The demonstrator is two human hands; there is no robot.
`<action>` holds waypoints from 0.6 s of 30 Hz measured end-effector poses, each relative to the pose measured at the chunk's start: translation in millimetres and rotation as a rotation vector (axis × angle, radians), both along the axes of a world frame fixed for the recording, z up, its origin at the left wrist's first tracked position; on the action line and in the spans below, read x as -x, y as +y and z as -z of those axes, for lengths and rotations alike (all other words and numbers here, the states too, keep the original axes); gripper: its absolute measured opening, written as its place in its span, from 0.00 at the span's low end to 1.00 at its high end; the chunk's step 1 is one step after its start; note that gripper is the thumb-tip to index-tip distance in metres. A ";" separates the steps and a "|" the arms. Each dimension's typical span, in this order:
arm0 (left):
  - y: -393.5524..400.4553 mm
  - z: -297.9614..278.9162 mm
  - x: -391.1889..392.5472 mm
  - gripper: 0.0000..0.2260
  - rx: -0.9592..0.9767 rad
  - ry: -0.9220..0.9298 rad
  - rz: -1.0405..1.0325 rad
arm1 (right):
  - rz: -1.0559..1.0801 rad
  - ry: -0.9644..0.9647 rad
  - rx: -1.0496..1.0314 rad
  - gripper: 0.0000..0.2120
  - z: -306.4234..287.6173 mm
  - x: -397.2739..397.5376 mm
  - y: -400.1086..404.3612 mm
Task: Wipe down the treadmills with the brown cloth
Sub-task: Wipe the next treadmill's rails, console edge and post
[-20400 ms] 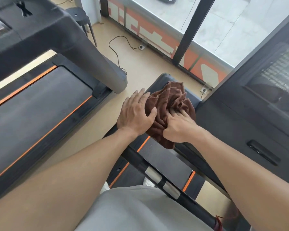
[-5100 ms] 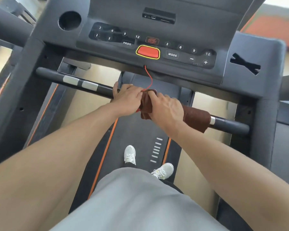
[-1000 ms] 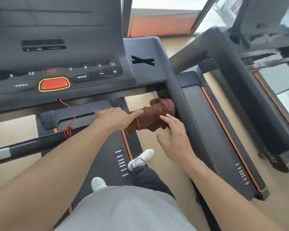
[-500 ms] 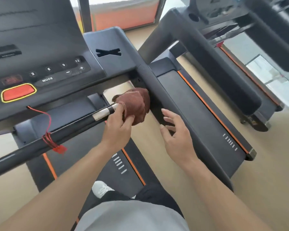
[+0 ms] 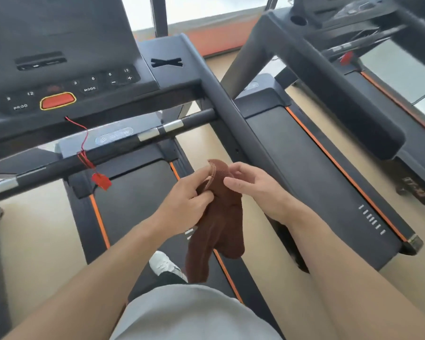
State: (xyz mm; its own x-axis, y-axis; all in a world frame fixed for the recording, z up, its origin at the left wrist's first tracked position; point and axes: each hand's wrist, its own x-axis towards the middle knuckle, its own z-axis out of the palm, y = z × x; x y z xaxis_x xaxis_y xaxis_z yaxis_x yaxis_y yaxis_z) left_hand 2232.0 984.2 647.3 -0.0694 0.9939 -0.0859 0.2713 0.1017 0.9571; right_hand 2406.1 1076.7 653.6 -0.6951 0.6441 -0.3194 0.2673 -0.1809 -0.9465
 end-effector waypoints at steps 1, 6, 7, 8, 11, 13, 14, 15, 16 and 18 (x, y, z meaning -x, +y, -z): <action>-7.8 1.8 -10.8 0.25 0.004 0.003 -0.001 | 0.052 0.035 -0.023 0.11 2.2 -10.9 -7.3; -38.5 14.7 -59.9 0.20 0.083 -0.074 -0.171 | 0.308 0.127 -0.201 0.11 11.1 -55.4 -41.1; -43.6 16.5 -67.7 0.20 0.104 -0.093 -0.194 | 0.310 0.125 -0.209 0.10 12.6 -63.5 -46.5; -48.4 17.7 -74.9 0.20 0.123 -0.128 -0.207 | 0.309 0.124 -0.203 0.10 13.5 -70.6 -51.2; -58.4 13.7 -91.0 0.16 0.238 -0.222 -0.184 | 0.259 0.150 -0.217 0.09 17.9 -89.3 -58.2; -61.4 8.3 -98.9 0.14 0.320 -0.306 -0.105 | 0.205 0.171 -0.238 0.07 16.4 -99.1 -60.3; -61.5 8.5 -102.0 0.17 0.341 -0.349 -0.085 | 0.192 0.176 -0.237 0.06 14.9 -103.5 -60.9; -60.6 9.9 -104.5 0.18 0.339 -0.382 -0.090 | 0.186 0.183 -0.241 0.06 14.1 -107.4 -61.0; -59.4 10.4 -107.5 0.18 0.317 -0.420 -0.118 | 0.188 0.195 -0.256 0.06 13.9 -110.6 -60.4; -55.5 12.8 -113.9 0.14 0.256 -0.516 -0.170 | 0.218 0.202 -0.315 0.06 17.5 -115.9 -57.6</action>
